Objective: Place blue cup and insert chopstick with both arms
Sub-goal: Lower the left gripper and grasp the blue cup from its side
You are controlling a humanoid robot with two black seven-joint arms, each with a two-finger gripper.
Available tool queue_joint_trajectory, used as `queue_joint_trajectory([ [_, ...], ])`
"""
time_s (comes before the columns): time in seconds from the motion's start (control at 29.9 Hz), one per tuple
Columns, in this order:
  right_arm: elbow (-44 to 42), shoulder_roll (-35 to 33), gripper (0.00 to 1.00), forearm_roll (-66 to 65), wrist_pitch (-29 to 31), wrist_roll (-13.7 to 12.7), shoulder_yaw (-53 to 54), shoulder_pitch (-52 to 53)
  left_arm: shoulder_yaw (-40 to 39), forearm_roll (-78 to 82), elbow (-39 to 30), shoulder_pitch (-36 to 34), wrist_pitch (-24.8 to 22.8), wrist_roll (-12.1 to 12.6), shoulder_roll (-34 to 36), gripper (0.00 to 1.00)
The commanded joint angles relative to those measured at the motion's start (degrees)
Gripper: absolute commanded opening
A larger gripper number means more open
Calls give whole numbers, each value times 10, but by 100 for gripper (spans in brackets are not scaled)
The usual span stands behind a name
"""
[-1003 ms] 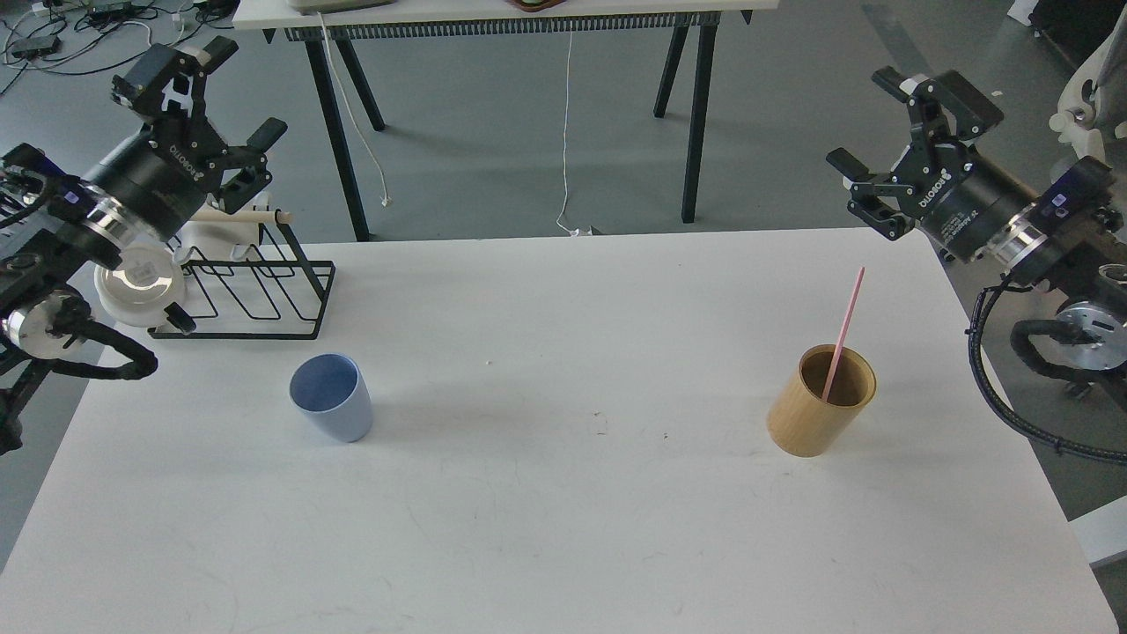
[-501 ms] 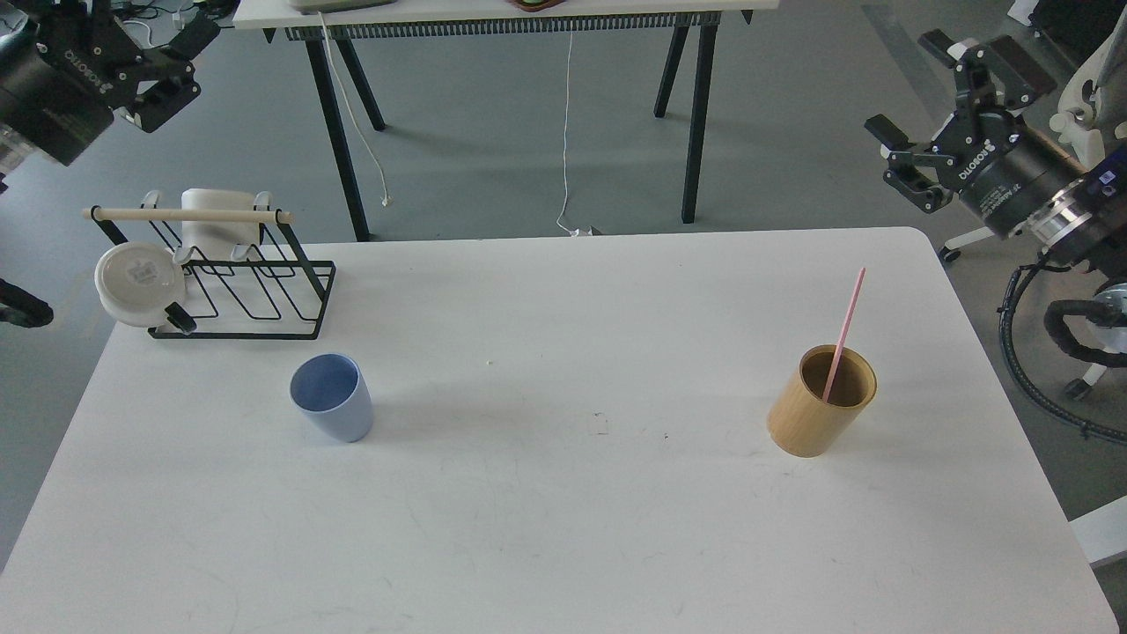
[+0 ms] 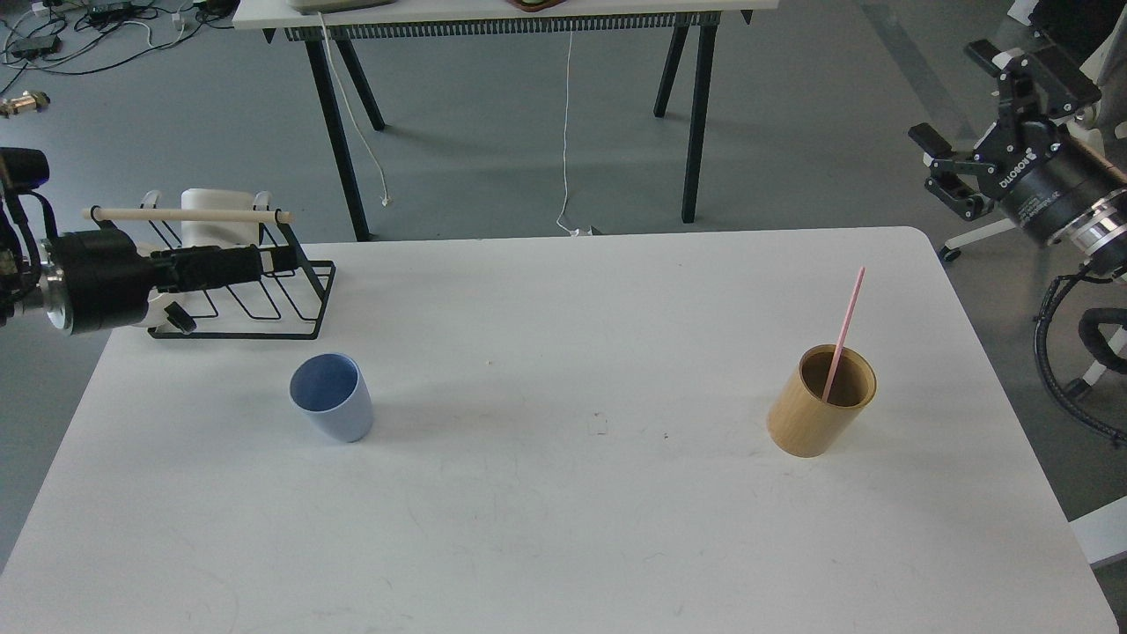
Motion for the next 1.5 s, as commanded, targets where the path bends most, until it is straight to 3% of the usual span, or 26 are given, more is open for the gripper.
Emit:
queue_joint_trajectory([
  [0.0,-2,1,98,0,0,0,-1,-1,33,56,33,8,26,0,-10,100],
  [0.4,-2,-16,98,1,0,0,0,-7,35,82,147,56,44,0,-129,100],
  [0.84,-1,-22,98,2,0,0,2,-16,32,82,192,77,48,0,-164,99],
  [0.97,-1,-22,98,2,0,0,2,-18,33,77,203,85,89,0,-172,96],
  [1.1,-1,-23,98,2,0,0,2,-23,34,76,203,94,93,0,-173,93],
  [1.34,-1,-23,98,2,0,0,2,-24,34,81,203,101,94,0,-171,68],
  [1.4,-1,-23,98,2,0,0,2,-24,34,81,203,101,97,0,-170,56],
  [1.47,-1,-23,98,2,0,0,2,-25,34,81,203,101,100,0,-170,37],
])
